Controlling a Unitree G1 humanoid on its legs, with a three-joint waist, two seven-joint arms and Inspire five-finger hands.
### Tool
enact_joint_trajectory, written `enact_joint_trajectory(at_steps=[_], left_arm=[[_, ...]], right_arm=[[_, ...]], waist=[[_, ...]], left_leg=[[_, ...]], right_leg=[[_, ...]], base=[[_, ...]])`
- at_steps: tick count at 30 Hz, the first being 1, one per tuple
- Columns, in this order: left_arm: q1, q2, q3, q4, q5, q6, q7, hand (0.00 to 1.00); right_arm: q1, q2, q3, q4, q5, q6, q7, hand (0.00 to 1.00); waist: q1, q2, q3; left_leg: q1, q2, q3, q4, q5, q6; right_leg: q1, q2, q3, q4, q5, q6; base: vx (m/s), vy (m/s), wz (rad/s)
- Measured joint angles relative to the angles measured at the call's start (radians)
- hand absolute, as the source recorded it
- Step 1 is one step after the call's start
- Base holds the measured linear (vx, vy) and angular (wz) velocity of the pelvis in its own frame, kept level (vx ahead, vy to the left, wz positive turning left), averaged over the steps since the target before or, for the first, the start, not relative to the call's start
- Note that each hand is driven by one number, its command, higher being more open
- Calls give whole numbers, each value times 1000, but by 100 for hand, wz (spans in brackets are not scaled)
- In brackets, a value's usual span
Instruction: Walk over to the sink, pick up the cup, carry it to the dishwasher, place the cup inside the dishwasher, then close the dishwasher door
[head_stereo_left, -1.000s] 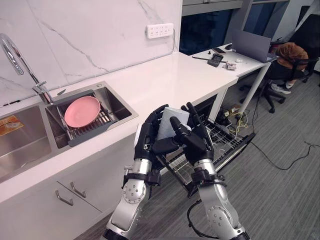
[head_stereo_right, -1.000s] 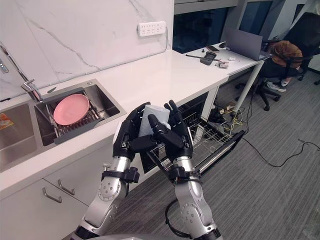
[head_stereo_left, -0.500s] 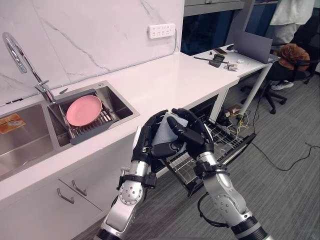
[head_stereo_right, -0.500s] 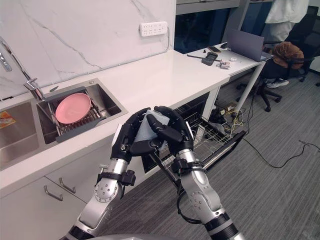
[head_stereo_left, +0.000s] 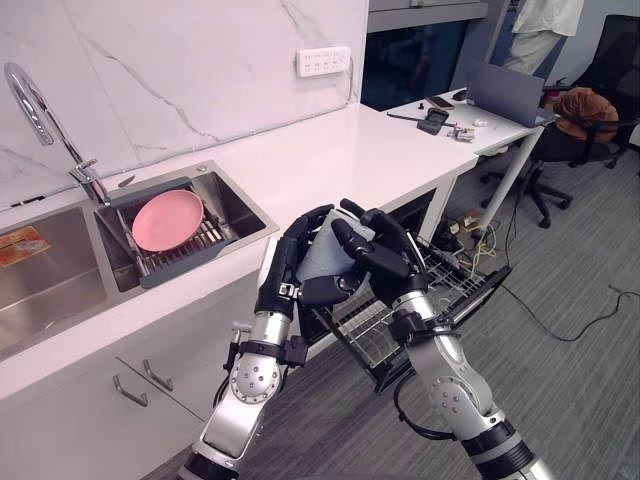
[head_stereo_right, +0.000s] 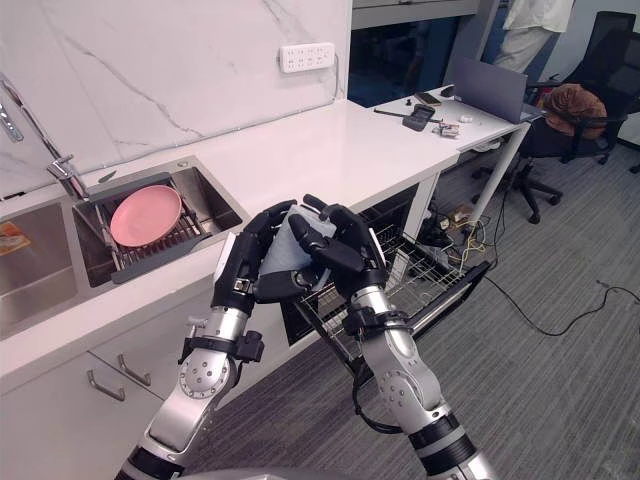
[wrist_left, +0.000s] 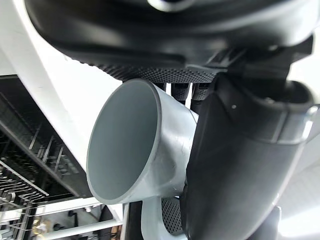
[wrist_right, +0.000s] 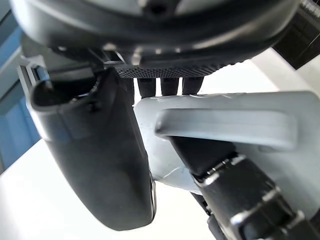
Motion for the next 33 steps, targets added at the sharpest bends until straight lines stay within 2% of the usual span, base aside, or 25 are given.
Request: enact_joint_trajectory(at_steps=[9, 28, 33], left_arm=[[-10, -58, 3, -27, -1, 0, -2, 90], [-32, -63, 7, -36, 19, 0, -21, 90], [-32, -75, 88, -83, 17, -19, -10, 90]], right_arm=[[3, 72, -44, 0, -2, -21, 8, 30], [89, 163, -171, -19, -50, -23, -1, 30], [119, 167, -276, -20, -60, -39, -28, 30]], waist=[[-3, -1, 0], [-6, -1, 1], [-7, -1, 3]], left_leg=[[2, 1, 2, -2, 0, 0], [21, 2, 28, -13, -3, -3], [21, 2, 29, -13, -5, -4]], right_leg=[[0, 1, 1, -1, 0, 0], [-1, 3, 26, -4, 3, 1], [0, 3, 27, -9, 3, 2]], base=[[0, 0, 0], [-2, 1, -4], [0, 0, 0]])
